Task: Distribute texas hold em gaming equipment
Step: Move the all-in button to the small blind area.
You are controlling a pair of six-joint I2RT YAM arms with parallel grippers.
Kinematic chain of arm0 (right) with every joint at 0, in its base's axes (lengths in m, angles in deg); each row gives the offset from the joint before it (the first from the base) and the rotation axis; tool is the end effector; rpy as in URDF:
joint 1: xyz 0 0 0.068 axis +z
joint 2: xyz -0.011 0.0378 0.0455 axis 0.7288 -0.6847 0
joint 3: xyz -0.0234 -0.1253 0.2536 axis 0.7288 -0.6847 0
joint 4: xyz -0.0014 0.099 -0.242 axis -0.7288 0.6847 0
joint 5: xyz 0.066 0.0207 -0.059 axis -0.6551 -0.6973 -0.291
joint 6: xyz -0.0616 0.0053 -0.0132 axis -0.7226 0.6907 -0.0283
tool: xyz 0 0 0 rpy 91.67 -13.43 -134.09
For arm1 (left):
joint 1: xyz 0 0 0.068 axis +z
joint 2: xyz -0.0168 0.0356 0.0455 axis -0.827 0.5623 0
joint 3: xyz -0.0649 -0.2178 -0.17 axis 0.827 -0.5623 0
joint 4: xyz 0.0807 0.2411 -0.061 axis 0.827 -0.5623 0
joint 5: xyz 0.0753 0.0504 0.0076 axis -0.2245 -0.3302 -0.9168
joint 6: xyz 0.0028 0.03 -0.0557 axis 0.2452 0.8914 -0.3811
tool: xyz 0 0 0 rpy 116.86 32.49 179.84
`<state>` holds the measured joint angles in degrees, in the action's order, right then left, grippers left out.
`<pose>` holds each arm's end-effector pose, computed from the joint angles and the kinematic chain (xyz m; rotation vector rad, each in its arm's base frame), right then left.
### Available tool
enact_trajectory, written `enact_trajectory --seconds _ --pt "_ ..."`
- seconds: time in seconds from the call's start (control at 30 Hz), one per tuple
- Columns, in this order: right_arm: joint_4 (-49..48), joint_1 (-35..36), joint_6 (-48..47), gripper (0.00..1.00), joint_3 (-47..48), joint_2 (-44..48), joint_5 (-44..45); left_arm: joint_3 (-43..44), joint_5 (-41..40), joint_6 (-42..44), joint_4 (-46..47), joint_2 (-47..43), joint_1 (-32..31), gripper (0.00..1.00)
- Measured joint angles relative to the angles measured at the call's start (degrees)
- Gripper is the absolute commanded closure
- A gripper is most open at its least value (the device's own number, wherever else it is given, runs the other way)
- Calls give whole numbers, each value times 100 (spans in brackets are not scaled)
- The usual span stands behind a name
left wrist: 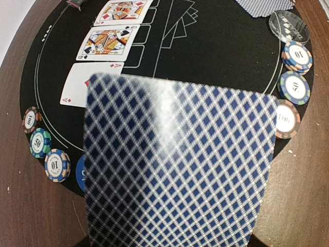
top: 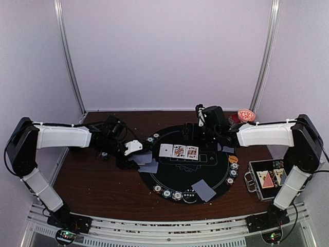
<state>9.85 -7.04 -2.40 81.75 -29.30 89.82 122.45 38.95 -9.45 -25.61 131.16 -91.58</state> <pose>0.3017 0.2492 0.2340 -0.2072 2.1675 0.6695 0.2578 -0.2079 0.1901 1.6285 1.9510 -0.4720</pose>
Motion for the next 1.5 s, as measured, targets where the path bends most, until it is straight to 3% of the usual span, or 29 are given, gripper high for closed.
enact_trajectory --seconds 0.2,0.47,0.83,1.2,1.5 --pt "835 -166 -461 0 857 -846 898 0 -13 0 26 0 0 39" --pt "1895 -529 -979 1 1891 -1871 1104 0 -15 0 31 0 0 39" --pt "2708 -1012 -1606 3 2885 -2564 704 0 -15 0 31 0 0 39" --pt "3075 -1259 -1930 11 3215 -3005 157 0 -22 0 31 46 0 39" --pt "3134 -1285 -2026 26 3495 -3224 13 0 -35 0 33 68 0 39"
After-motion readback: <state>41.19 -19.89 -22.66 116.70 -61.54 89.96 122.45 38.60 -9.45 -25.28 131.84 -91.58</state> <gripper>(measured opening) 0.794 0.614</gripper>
